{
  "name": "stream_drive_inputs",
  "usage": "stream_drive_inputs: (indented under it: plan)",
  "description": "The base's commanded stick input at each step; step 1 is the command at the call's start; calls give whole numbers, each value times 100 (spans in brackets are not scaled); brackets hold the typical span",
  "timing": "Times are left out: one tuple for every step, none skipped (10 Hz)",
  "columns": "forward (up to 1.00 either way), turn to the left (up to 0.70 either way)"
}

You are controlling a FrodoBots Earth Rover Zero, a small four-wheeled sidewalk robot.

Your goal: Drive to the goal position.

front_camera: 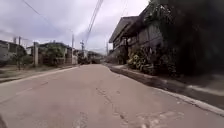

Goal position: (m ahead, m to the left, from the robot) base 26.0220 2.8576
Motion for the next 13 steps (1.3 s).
stream_drive_inputs:
  plan:
    - [100,1]
    - [100,4]
    - [100,2]
    - [100,0]
    - [100,0]
    - [100,0]
    - [100,0]
    - [100,0]
    - [100,0]
    - [100,0]
    - [100,0]
    - [100,0]
    - [100,0]
